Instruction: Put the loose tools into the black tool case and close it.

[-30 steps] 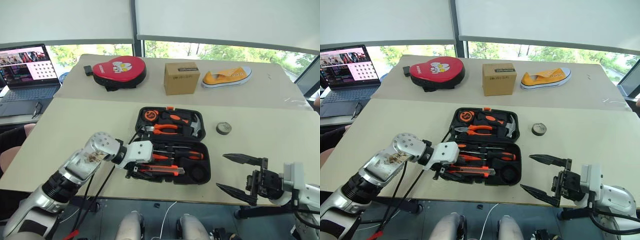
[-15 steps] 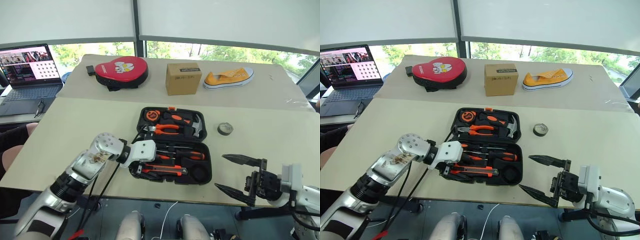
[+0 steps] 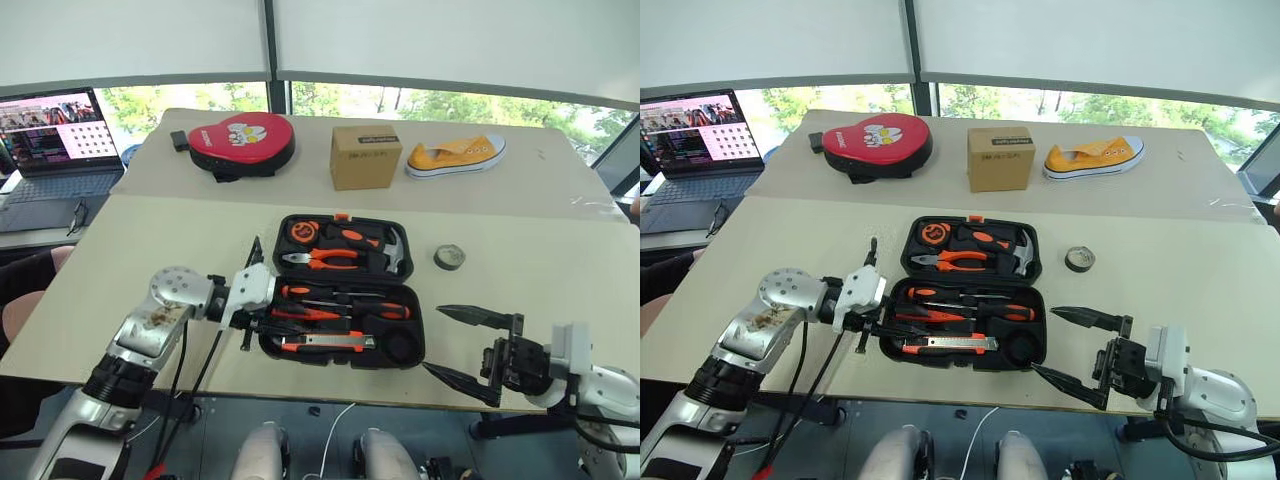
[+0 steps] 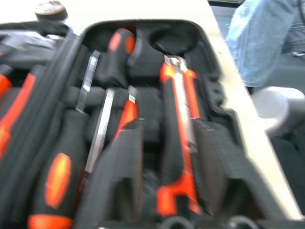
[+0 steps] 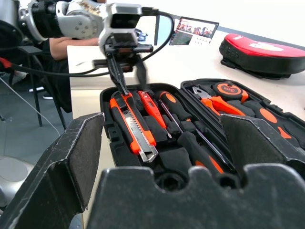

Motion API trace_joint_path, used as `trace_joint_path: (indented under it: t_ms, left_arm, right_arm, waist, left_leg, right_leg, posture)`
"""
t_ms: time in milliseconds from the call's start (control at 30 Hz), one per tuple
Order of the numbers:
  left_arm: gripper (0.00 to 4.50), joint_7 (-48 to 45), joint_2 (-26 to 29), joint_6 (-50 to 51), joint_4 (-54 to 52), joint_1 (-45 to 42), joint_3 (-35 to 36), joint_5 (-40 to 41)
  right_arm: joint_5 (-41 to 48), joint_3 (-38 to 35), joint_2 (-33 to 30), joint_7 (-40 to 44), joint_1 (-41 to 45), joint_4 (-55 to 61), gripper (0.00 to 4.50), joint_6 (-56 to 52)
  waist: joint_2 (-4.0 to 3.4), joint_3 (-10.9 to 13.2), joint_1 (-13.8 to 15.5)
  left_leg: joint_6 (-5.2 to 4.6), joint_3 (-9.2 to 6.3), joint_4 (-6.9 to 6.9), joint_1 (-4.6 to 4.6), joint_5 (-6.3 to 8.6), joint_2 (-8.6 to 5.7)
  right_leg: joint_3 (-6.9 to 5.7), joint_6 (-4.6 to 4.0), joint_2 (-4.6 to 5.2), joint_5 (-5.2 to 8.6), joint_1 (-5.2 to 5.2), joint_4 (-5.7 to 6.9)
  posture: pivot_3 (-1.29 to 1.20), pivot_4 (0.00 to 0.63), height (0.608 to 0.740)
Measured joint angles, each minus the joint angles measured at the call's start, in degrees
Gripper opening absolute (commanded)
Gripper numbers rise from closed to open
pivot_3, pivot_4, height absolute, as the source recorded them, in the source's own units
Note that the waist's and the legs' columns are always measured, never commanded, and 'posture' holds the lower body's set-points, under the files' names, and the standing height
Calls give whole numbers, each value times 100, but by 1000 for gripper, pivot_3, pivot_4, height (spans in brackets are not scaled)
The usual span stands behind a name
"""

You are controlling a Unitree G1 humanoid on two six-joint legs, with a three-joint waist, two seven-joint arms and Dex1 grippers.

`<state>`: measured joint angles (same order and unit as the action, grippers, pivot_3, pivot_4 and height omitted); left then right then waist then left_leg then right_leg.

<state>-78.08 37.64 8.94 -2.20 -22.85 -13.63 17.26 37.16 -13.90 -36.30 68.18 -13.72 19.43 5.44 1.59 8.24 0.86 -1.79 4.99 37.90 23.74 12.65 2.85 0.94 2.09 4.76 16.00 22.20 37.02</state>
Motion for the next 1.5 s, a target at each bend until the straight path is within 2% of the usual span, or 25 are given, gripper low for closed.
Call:
trace_joint_path:
  t_ms: [33, 200, 400, 600, 767, 900, 1033, 1167, 1267, 1433, 1467, 1500]
  left_arm:
    - [37, 47, -58, -53, -14, 55, -22, -43]
    - [37, 497, -487, -115, -29, 173, -317, -353]
    - [37, 691, -485, -16, -147, 105, -492, -610]
    - [37, 898, -543, 638, -186, -15, -736, -740]
    - [37, 949, -506, 1107, -314, -53, -925, -812]
    - [37, 1001, -493, 1179, -364, -22, -927, -811]
    - [37, 1108, -722, 734, -175, 226, -621, -614]
    - [1075, 1037, -809, 222, 84, 547, 75, -47]
    - [2251, 1089, -812, 289, -46, 593, 914, 696]
    - [4048, 1146, -411, 494, -299, 1061, 2038, 1458]
    - [4350, 1136, -339, 499, -292, 1183, 2174, 1485]
    - [4435, 1118, -281, 493, -259, 1267, 2280, 1491]
  right_arm:
    - [-1, 1, 0, -2, 6, -7, 4500, 0]
    - [-7, 11, 12, -13, 28, -44, 4500, 0]
    - [-7, 11, 22, -28, 16, -43, 4500, 0]
    - [-7, 11, 46, -78, -30, -35, 4500, 0]
    - [-38, 18, 97, -98, -43, -21, 4500, 0]
    - [-54, 18, 104, -147, -43, -21, 4500, 0]
    - [-103, -18, 147, -272, -40, -23, 4500, 3]
    - [-104, -334, 189, -473, -162, -133, 4500, 18]
    - [-101, -675, 266, -642, -339, -322, 4500, 36]
    - [-302, -1322, 662, -1121, -784, -1021, 4500, 298]
    - [-367, -1407, 730, -1216, -845, -1138, 4500, 337]
    - [-435, -1462, 775, -1288, -917, -1233, 4500, 376]
  waist:
    - [0, 0, 4]
    - [0, -1, -5]
    - [-10, -13, 20]
    - [-18, -24, 50]
    - [-31, -59, 21]
    - [-48, -80, -6]
    - [-61, -87, 9]
    - [-40, -66, -12]
    - [-35, -63, -13]
    - [-37, -62, -29]
    - [-37, -62, -36]
    - [-38, -61, -38]
  left_leg:
    - [0, 0, 0, -1, 0, -1]
    - [0, -1, 0, -2, 0, 0]
    - [0, 0, 0, -32, 0, -3]
    - [1, -1, 0, -88, 0, -3]
    - [0, -5, 0, -91, 1, 0]
    - [0, -6, -1, -93, 2, 2]
    - [-1, -6, -1, -88, 2, 2]
    - [-2, -7, -1, -47, 1, 6]
    - [-2, -6, -1, -29, 1, 3]
    - [-6, 2, -10, -23, 4, 0]
    - [-6, 3, -11, -23, 4, 0]
    - [-6, 5, -12, -23, 4, 0]
  right_leg:
    - [0, 0, 1, 0, -1, -1]
    - [0, 0, -1, 0, -1, 1]
    - [1, 1, 1, 0, -31, 1]
    - [0, 0, 4, 0, -96, -13]
    - [0, -1, 3, 1, -100, -17]
    - [1, -3, 4, 2, -102, -19]
    - [1, -3, 17, 3, -97, -19]
    - [0, -3, 19, 2, -56, -15]
    - [-1, -2, 26, 1, -36, -9]
    - [0, 3, 30, 5, -22, -10]
    - [0, 2, 31, 6, -19, -9]
    - [0, 1, 32, 6, -17, -8]
  posture:
    - [0, 150, 740]
    - [0, 150, 740]
    - [0, 150, 740]
    - [0, 150, 740]
    - [0, 150, 740]
    - [0, 150, 740]
    - [0, 150, 740]
    - [0, 150, 740]
    - [0, 150, 740]
    - [0, 150, 740]
    - [0, 150, 740]
    - [0, 150, 740]
